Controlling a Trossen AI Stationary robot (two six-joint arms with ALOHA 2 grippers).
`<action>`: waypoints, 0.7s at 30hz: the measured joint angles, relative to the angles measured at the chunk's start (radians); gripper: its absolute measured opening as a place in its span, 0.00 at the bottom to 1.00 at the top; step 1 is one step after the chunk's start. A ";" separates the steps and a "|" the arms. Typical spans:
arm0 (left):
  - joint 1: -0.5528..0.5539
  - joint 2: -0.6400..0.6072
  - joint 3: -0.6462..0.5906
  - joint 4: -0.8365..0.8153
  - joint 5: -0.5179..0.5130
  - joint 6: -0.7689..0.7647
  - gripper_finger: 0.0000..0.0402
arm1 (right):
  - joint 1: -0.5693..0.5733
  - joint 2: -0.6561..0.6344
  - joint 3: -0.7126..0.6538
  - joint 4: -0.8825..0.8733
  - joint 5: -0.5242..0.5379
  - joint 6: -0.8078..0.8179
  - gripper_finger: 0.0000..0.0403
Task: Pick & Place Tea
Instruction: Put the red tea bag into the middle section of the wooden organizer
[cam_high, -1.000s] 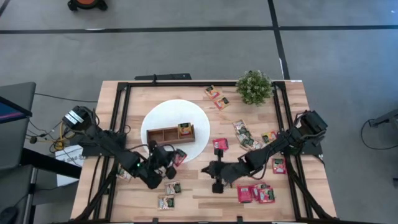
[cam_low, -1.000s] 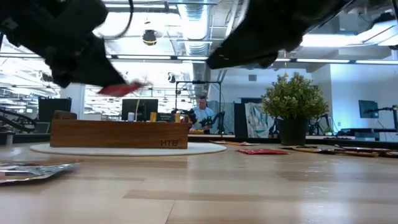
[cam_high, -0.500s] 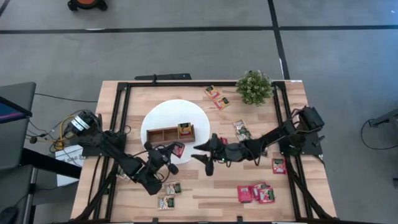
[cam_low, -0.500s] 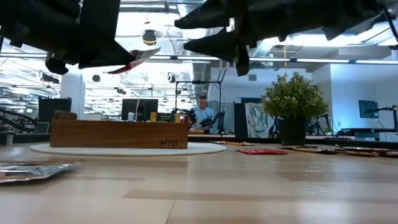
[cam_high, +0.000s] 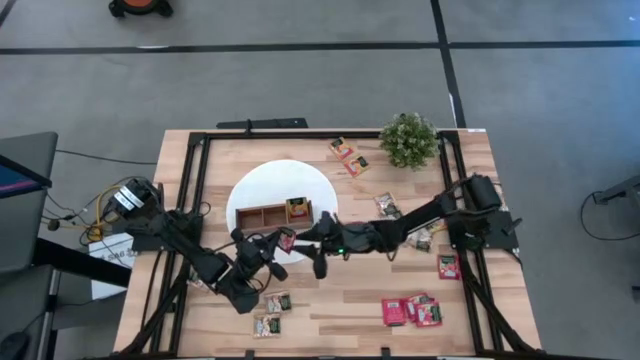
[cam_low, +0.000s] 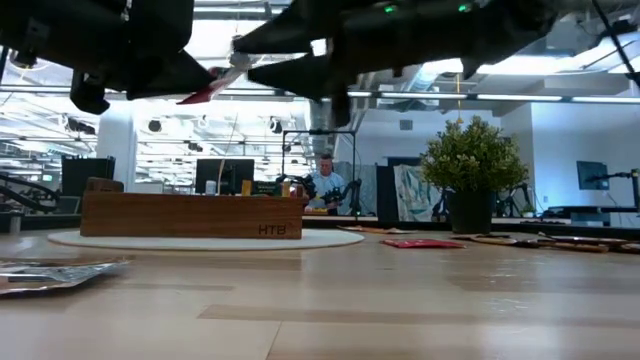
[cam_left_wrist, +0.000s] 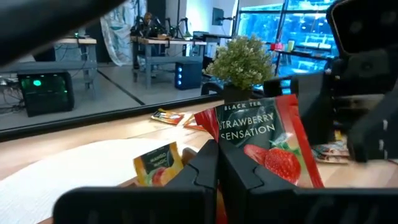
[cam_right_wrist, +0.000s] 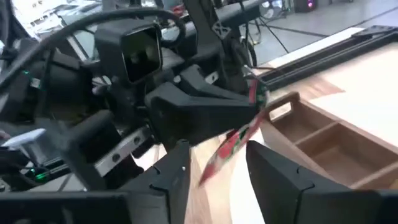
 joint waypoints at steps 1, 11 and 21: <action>0.000 0.000 0.000 0.001 0.000 0.002 0.00 | 0.000 0.021 0.016 -0.006 0.004 -0.006 0.33; -0.026 0.000 0.000 0.004 0.024 0.110 0.00 | 0.004 0.051 0.075 -0.091 0.006 -0.107 0.03; -0.075 -0.136 0.001 0.009 0.262 0.369 0.18 | 0.012 -0.015 0.076 -0.332 0.023 -0.164 0.00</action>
